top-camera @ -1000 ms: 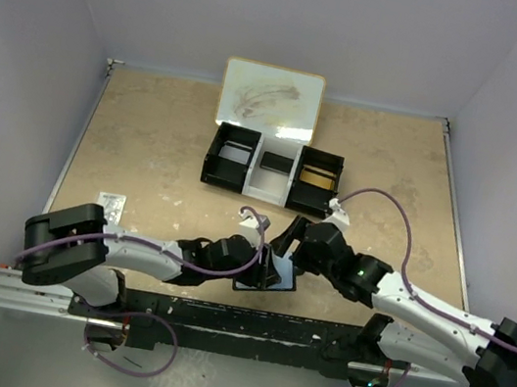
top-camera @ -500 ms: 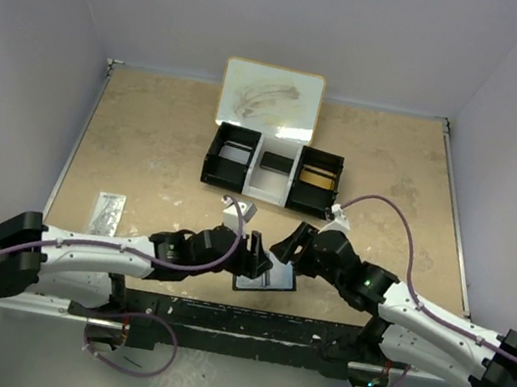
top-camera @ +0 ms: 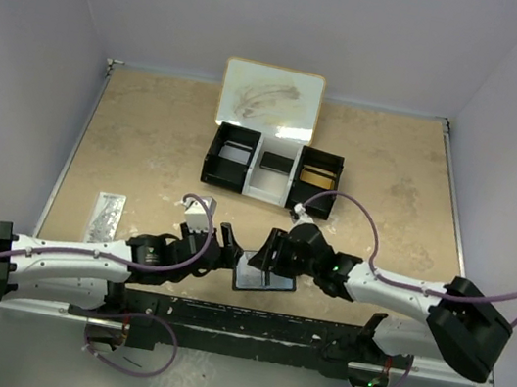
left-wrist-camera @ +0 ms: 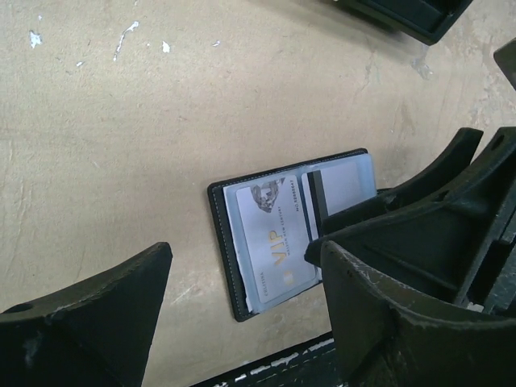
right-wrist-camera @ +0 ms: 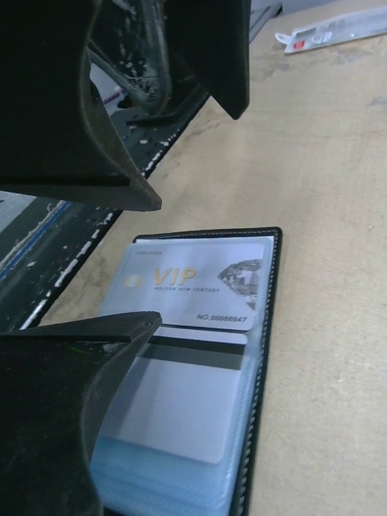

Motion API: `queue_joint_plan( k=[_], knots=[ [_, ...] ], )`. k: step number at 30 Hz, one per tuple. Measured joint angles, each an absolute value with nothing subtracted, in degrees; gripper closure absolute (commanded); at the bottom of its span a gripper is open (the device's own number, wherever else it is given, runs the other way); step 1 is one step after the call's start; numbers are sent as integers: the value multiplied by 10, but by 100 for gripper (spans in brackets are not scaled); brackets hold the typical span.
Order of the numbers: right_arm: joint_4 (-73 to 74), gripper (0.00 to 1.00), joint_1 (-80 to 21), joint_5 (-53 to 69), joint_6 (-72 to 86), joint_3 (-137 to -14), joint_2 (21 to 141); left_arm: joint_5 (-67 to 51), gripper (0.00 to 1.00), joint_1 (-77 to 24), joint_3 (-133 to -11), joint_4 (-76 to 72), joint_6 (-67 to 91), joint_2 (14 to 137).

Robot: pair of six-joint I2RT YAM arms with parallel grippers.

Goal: Take the credit cards out of the card holder
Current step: Remove the credit card from the card holder.

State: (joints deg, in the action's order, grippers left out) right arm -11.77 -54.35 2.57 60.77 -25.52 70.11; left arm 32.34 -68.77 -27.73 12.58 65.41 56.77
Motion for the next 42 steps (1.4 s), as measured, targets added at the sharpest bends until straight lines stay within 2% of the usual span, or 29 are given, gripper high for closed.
queue_joint_plan(
  k=[5, 10, 17, 22, 26, 36, 42],
  knots=[
    [-101, 43, -544, 20, 591, -292, 746, 328, 28, -688, -280, 128, 663, 588],
    [-101, 45, -543, 10, 592, -267, 735, 311, 37, -688, -296, 115, 662, 632],
    [-104, 46, -543, 4, 606, -258, 737, 305, 39, -688, -319, 103, 663, 655],
    [-78, 46, -542, -9, 592, -259, 690, 311, 47, -688, -319, 105, 677, 646],
    [-90, 50, -542, 0, 574, -259, 655, 316, 50, -688, -325, 116, 686, 649],
    [-168, 56, -542, 41, 577, -213, 693, 327, 50, -688, -331, 95, 729, 667],
    [-206, 61, -531, 50, 591, -181, 710, 302, 51, -688, -332, 70, 733, 719]
  ],
)
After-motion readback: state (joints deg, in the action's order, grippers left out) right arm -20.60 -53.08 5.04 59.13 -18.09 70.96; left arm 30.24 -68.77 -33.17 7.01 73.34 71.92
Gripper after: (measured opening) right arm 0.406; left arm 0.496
